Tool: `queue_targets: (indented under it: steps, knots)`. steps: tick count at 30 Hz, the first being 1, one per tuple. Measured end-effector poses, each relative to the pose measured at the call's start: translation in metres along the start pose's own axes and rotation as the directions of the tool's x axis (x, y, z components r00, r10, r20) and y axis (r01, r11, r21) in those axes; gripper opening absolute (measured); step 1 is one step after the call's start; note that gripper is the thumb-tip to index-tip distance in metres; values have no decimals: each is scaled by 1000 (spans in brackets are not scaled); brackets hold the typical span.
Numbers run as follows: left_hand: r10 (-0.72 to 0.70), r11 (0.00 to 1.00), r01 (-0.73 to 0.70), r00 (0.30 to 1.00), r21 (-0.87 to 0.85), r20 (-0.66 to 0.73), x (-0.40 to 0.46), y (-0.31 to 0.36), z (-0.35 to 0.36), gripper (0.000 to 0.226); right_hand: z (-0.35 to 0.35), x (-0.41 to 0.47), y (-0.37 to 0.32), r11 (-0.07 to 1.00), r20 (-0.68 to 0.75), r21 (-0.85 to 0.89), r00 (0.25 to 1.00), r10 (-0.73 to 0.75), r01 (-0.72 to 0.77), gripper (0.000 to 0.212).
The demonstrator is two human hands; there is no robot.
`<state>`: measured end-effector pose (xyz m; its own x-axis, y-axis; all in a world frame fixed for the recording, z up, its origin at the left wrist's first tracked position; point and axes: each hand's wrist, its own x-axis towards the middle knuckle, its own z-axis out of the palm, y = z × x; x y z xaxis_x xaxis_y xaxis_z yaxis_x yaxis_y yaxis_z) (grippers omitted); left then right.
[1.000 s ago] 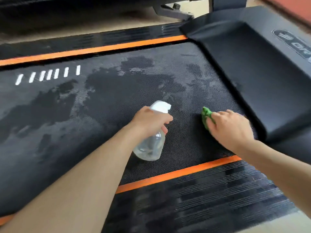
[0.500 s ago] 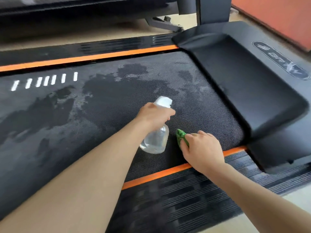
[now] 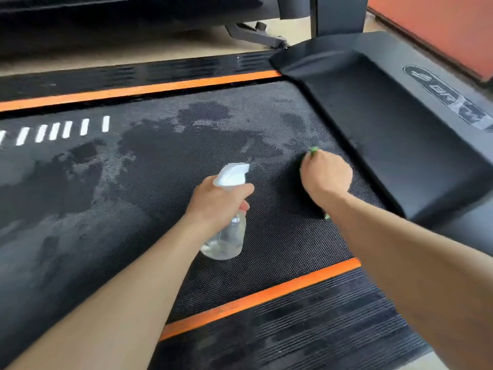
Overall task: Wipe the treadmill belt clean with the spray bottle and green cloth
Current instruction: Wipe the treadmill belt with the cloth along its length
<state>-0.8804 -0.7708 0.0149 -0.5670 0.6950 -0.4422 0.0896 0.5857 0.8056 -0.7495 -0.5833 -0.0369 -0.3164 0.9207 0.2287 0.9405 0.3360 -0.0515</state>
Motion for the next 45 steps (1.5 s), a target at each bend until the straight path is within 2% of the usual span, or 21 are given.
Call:
queue_targets:
  steps: [2, 4, 7, 10, 12, 14, 16, 17, 20, 23, 26, 27, 28, 30, 31, 33, 36, 39, 42, 43, 45]
  knots:
    - [-7, 998, 5, 1000, -66, -28, 2, -7, -3, 20, 5, -8, -31, 998, 7, 6, 998, -59, 59, 38]
    - [-18, 993, 12, 999, -114, -50, 4, -10, -7, 17, 1, -37, -55, 962, 40, 40, 961, -273, 272, 37]
    - [-8, 991, 3, 999, -135, -37, 6, -14, -9, 14, -4, -70, -54, 832, 59, 84, 830, -554, 549, 37]
    - [-4, 990, -2, 999, -141, -43, 5, -13, -9, 18, 0, -41, -27, 711, 44, -12, 711, -702, 703, 41]
    - [-3, 991, -3, 999, -130, -47, 5, -13, -7, 19, 3, -4, -4, 773, 40, -164, 787, -616, 613, 41]
    - [10, 991, -16, 999, -130, -48, 5, -14, -6, 20, -1, 23, 15, 913, 4, -223, 937, -349, 341, 43]
    - [10, 992, -16, 999, -128, -44, 6, -13, -5, 22, 3, 27, 14, 980, -32, -152, 990, -137, 131, 43]
    - [4, 992, -10, 999, -125, -46, 6, -13, -5, 23, 5, 21, 4, 988, -26, -109, 993, -113, 109, 44]
    - [-4, 993, -1, 999, -121, -42, 7, -12, -8, 23, -1, -24, -34, 954, 69, -37, 953, -295, 298, 43]
    - [4, 993, -9, 999, -114, -45, 7, -14, -9, 26, -7, -78, -47, 807, 74, 85, 804, -590, 584, 40]
    - [-8, 991, 2, 999, -133, -47, 5, -12, -7, 25, -5, -57, -28, 686, 77, 72, 681, -728, 724, 43]
    - [-17, 990, 10, 999, -140, -51, 5, -12, -7, 24, 0, -36, -19, 701, 72, -7, 699, -711, 713, 45]
    - [-28, 989, 19, 998, -145, -58, 5, -11, -7, 24, 1, -13, -10, 768, 56, -89, 773, -632, 634, 47]
    - [-13, 990, 5, 998, -140, -56, 5, -11, -7, 21, -3, 26, 7, 933, 15, -178, 949, -316, 313, 52]
    - [2, 991, -9, 999, -134, -51, 6, -11, -6, 20, -2, 34, 11, 974, 11, -161, 987, -158, 158, 53]
    - [11, 992, -17, 999, -126, -47, 7, -11, -6, 19, 5, 27, -2, 994, 1, -86, 998, -69, 69, 49]
    - [-30, 990, 23, 998, -137, -47, 10, -12, -8, 26, -1, -22, -39, 960, 65, -41, 960, -273, 276, 45]
    - [-38, 988, 29, 998, -155, -58, 7, -12, -10, 26, -8, -83, -47, 802, 73, 103, 800, -596, 588, 38]
    - [-33, 983, 22, 998, -183, -61, 4, -12, -10, 21, -6, -70, -27, 658, 81, 108, 653, -753, 745, 41]
    - [-36, 982, 25, 998, -188, -53, 4, -11, -10, 19, -1, -51, -20, 667, 83, 39, 663, -744, 744, 43]
    - [-36, 979, 24, 998, -202, -56, 4, -12, -10, 18, 2, -3, -8, 820, 49, -96, 826, -562, 564, 50]
